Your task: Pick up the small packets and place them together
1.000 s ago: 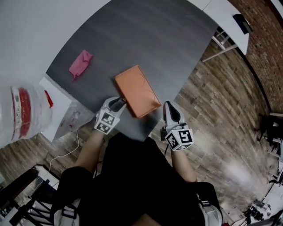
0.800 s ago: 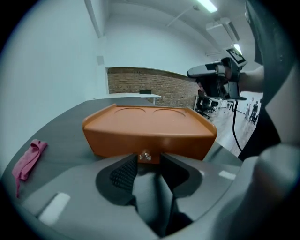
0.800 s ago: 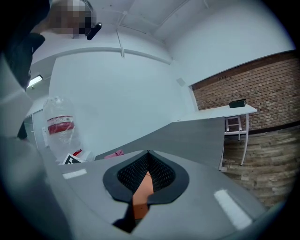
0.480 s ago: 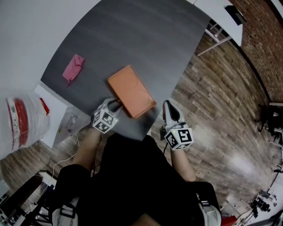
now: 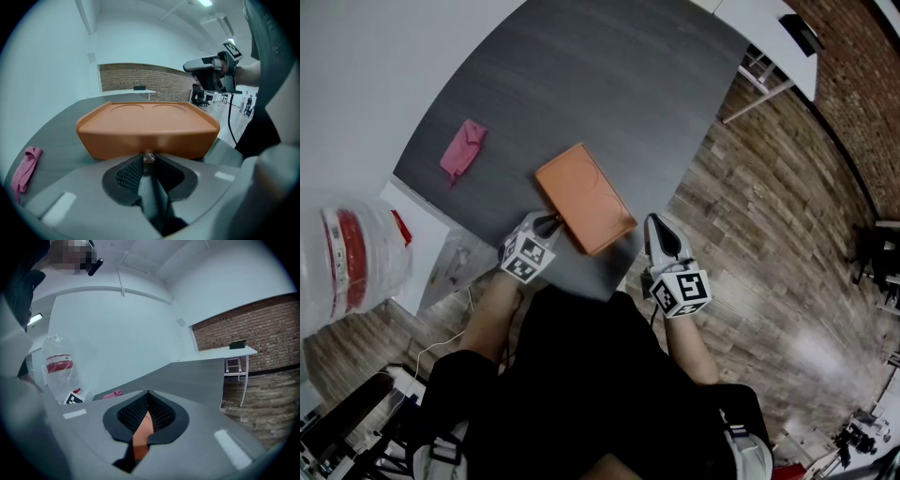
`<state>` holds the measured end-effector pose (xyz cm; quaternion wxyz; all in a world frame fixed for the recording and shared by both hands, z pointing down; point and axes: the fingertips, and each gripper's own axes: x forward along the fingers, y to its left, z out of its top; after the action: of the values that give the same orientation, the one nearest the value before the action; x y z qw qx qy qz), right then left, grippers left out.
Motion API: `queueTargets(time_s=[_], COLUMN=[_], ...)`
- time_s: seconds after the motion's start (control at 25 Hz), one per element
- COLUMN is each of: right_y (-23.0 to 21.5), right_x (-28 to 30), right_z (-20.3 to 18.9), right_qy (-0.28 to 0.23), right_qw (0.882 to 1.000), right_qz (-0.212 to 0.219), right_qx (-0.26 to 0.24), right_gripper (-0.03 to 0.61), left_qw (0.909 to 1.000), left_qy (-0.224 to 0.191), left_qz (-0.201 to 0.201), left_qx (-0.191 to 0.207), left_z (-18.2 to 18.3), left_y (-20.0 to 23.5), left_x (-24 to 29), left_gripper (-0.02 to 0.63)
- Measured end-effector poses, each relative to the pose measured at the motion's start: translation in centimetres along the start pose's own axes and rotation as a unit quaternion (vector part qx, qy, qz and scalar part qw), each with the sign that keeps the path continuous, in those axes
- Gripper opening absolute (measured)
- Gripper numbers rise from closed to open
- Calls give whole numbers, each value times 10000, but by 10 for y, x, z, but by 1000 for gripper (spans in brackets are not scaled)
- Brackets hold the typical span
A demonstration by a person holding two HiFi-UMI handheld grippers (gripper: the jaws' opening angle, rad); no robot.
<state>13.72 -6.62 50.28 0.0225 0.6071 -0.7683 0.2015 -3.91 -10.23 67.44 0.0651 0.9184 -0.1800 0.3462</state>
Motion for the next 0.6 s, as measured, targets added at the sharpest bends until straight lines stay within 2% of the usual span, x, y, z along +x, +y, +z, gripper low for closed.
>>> queueTargets(time_s=[0.28, 0.4, 0.6], right_y=[1, -1, -5], right_x=[7, 18, 49], right_z=[-9, -28, -64], right_qy=[174, 629, 1602], right_qw=[9998, 9975, 9817], right_qz=[116, 148, 264], right_qx=[-42, -297, -999], right_gripper=[2, 3, 112], left_qw=[9999, 9999, 9997], left_qy=[8, 12, 25], left_qz=[82, 121, 166], left_qx=[-97, -99, -154], left_z=[1, 2, 1], left_y=[-1, -2, -5], left_x=[1, 2, 2], left_gripper=[69, 69, 69])
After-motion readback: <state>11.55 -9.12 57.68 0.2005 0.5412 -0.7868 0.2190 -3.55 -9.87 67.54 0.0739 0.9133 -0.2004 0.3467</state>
